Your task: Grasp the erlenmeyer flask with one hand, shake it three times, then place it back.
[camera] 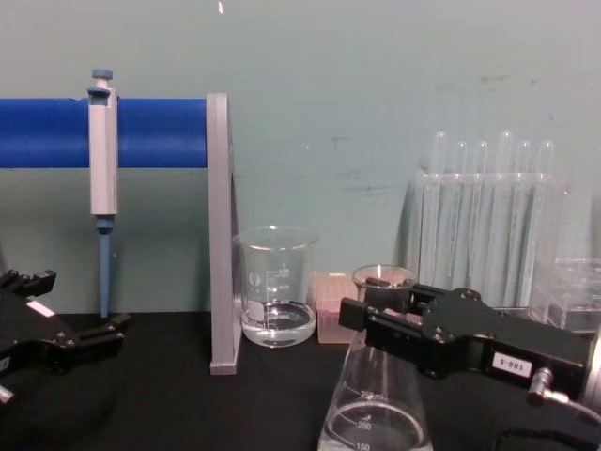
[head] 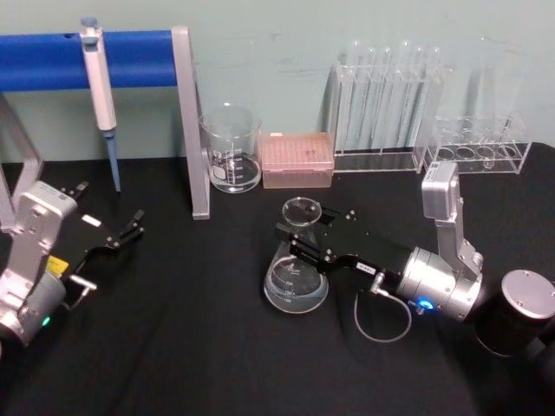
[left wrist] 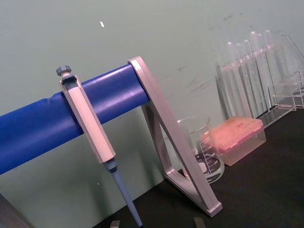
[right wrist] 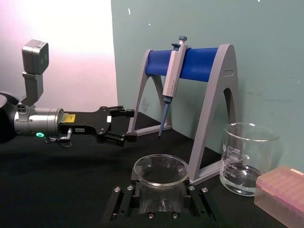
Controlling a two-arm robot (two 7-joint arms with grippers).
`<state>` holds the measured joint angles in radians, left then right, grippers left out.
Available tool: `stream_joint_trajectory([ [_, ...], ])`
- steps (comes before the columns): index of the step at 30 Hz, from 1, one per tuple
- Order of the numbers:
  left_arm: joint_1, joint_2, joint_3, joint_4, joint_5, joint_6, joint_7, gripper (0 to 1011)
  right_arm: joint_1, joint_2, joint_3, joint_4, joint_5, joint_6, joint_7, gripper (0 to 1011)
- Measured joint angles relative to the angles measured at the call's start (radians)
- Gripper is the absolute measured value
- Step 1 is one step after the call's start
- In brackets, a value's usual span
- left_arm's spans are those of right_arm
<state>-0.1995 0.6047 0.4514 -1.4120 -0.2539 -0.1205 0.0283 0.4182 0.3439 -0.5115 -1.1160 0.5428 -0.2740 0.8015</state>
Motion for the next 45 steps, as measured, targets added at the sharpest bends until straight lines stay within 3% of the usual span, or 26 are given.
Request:
stream_joint_trajectory([
  [45,0.0,0.0,0.0,0.0,0.0,0.0,0.0,1001,0.015,-0.005,-0.014,0.037,-0.007,0.021,0.016,469],
])
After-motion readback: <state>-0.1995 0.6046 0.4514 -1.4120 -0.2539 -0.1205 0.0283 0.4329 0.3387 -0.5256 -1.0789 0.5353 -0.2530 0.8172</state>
